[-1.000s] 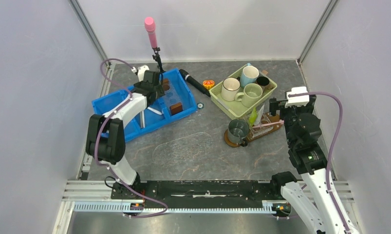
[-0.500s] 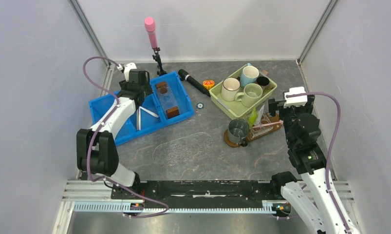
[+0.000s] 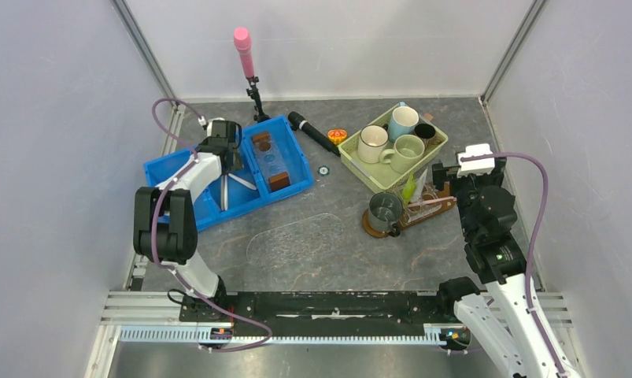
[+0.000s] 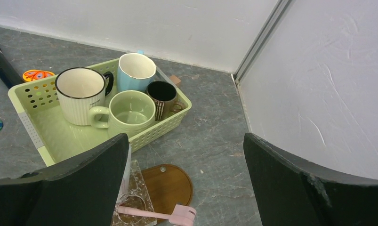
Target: Prepare toiletry sets of a toothbrush and toothpaste on the tray
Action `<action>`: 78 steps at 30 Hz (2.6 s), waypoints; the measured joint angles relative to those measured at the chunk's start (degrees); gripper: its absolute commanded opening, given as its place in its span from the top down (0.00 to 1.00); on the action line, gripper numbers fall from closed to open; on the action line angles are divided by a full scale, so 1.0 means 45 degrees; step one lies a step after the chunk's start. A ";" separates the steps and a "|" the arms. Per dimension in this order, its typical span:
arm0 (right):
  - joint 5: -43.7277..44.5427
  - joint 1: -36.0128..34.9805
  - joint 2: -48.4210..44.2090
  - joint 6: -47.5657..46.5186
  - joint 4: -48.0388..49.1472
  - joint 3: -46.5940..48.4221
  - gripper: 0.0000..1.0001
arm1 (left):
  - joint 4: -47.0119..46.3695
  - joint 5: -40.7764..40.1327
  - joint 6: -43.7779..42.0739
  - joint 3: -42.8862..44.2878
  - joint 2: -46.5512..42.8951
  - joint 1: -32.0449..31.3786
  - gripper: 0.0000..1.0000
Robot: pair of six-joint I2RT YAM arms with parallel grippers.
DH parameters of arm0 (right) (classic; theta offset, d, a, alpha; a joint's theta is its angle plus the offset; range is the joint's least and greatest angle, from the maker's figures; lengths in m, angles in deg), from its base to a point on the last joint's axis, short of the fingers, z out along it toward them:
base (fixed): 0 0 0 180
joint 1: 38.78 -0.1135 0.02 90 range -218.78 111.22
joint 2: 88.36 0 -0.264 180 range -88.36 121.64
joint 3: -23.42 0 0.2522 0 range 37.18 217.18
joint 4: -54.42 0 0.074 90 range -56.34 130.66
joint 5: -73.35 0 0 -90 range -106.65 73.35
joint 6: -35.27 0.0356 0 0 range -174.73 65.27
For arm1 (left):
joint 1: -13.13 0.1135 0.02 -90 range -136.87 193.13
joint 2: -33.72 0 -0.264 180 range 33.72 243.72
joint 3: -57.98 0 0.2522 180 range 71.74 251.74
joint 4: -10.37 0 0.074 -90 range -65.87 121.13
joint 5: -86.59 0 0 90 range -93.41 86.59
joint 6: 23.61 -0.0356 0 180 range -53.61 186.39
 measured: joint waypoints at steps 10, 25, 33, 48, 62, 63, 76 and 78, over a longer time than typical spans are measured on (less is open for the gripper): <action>-0.0010 -0.0049 -0.0112 -0.0039 0.0010 -0.0185 0.02 | -0.0034 0.1671 -0.0097 -0.0427 0.0476 0.0792 0.40; -0.0112 -0.0049 -0.0097 -0.0034 0.0010 -0.0379 0.02 | -0.0311 0.3186 -0.0083 -0.0500 0.1297 0.1477 0.49; -0.0160 -0.0049 -0.0083 -0.0034 0.0010 -0.0452 0.02 | -0.0287 0.3283 -0.0092 -0.0495 0.1316 0.1535 0.69; -0.0311 -0.0049 0.0000 -0.0029 0.0005 -0.0452 0.02 | -0.0087 0.3283 -0.0199 -0.0495 0.0821 0.1535 0.68; -0.0364 -0.0049 -0.0005 0.0015 0.0005 -0.0452 0.02 | -0.0151 0.2890 -0.0287 -0.0495 0.1107 0.1535 0.68; -0.0379 -0.0049 -0.0005 0.0015 0.0005 -0.0452 0.02 | -0.0160 0.2924 -0.0291 -0.0495 0.1190 0.1535 0.70; -0.0393 -0.0049 -0.0087 0.0015 0.0000 -0.0452 0.02 | -0.0039 0.3259 -0.0476 -0.0491 0.1214 0.1535 0.94; -0.0442 -0.0049 -0.0083 0.0015 0.0005 -0.0452 0.02 | 0.0107 0.3235 -0.0534 -0.0491 0.0884 0.1535 0.96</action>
